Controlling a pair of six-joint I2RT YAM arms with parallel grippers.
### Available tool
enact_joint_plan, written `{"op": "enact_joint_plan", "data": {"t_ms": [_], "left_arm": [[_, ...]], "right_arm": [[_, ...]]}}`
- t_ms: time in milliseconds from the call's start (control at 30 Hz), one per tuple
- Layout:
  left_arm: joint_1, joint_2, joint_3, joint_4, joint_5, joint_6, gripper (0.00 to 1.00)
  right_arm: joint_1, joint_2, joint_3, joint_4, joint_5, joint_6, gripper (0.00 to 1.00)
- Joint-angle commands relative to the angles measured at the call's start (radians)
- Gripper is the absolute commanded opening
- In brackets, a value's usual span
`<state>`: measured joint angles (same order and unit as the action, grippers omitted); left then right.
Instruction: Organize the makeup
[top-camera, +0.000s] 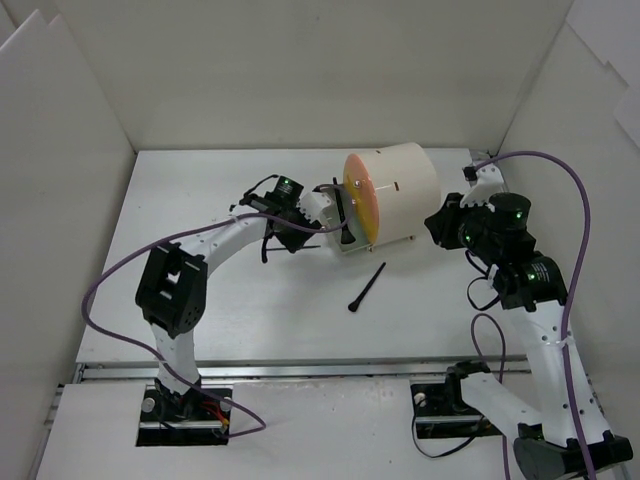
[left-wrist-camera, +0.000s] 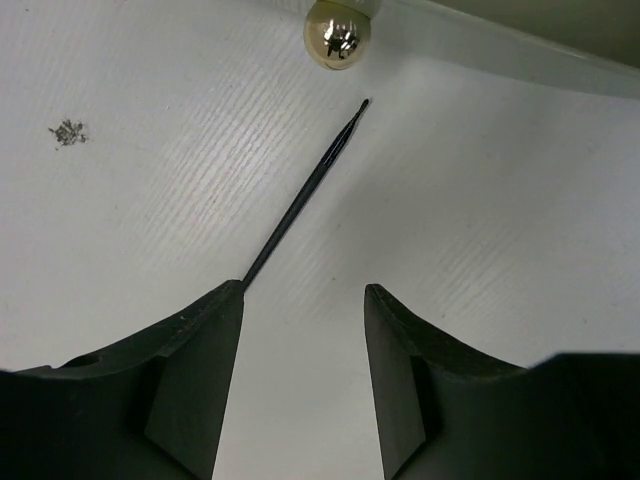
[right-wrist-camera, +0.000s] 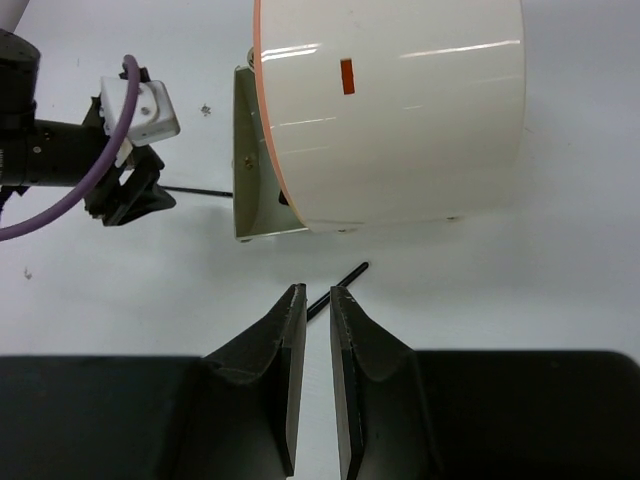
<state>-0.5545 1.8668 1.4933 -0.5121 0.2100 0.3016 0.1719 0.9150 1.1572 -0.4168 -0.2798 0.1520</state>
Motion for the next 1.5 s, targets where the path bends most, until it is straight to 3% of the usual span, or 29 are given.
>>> {"op": "enact_joint_plan", "data": {"t_ms": [0,233,400,533,733,1000,1467], "left_arm": [[0.004,0.022,0.051,0.027,0.060,0.008,0.47],[0.063,-0.047,0.064,0.185,0.120,-0.208,0.47],[0.123,-0.086,0.154,0.321,0.117,-0.568,0.42],[0.133,-0.006,0.261,0.360,0.146,-0.758,0.34],[0.122,0.141,0.381,0.418,0.193,-0.952,0.35],[0.058,0.245,0.458,0.455,0.132,-0.969,0.35],[-0.001,0.342,0.495,0.351,-0.067,-0.993,0.35]], "right_arm": [[0.006,0.016,0.062,0.046,-0.005,-0.022,0.14],[0.005,0.041,0.101,0.030,0.007,-0.042,0.13],[0.006,0.035,0.095,0.029,0.039,-0.045,0.13],[0.008,0.028,0.087,0.029,0.051,-0.046,0.13],[0.005,0.010,0.072,0.029,0.082,-0.052,0.13],[0.000,-0.022,0.050,0.019,0.097,-0.046,0.13],[0.000,-0.079,0.021,-0.011,0.100,-0.028,0.14]]}}
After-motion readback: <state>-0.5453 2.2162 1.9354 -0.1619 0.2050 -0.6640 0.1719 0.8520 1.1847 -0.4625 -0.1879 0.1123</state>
